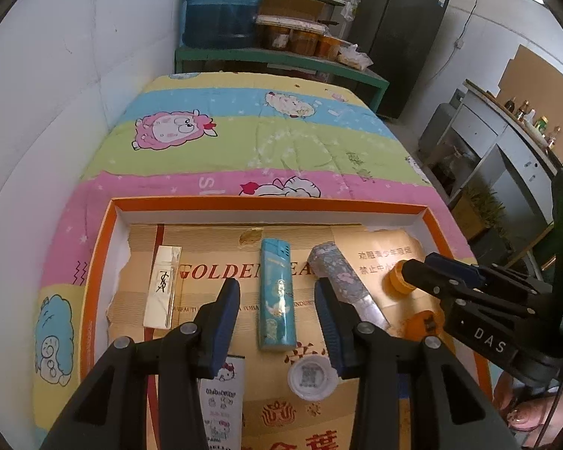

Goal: Organize rigid objects
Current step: 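Open the left tool to release the lighter while the right releases the orange cup, then withdraw both open tools from the tray toward the caps on the quilt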

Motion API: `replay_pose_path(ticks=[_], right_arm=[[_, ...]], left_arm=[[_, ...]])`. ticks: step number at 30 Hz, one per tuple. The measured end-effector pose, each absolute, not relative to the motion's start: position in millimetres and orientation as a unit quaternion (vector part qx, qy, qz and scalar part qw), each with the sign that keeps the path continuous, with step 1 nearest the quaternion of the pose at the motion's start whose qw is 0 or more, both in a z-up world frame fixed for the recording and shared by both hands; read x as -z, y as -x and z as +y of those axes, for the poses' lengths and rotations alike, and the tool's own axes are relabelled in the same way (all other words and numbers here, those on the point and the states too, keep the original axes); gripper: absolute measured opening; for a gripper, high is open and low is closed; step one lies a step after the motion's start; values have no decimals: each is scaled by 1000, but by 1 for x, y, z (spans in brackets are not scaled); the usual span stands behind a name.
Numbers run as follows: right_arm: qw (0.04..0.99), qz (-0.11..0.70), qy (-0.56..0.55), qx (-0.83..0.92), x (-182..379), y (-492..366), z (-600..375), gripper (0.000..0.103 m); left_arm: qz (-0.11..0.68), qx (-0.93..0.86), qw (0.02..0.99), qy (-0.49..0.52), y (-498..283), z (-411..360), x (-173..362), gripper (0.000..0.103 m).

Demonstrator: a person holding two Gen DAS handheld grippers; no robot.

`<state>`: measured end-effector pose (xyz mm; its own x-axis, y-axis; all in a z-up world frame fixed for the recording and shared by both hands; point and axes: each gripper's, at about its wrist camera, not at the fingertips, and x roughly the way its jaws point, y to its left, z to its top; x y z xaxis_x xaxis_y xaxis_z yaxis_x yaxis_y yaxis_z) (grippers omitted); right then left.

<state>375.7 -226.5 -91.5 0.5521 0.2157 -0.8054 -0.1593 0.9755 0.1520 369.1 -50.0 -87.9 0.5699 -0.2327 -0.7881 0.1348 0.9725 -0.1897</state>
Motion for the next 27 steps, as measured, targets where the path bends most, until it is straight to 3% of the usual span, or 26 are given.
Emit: replay_pose_path(ticks=[27], right_arm=[[907,404,-50,-110,34,-293,-226,34]], left_arm=[[387,115,912,71,-289,-22,38,42]])
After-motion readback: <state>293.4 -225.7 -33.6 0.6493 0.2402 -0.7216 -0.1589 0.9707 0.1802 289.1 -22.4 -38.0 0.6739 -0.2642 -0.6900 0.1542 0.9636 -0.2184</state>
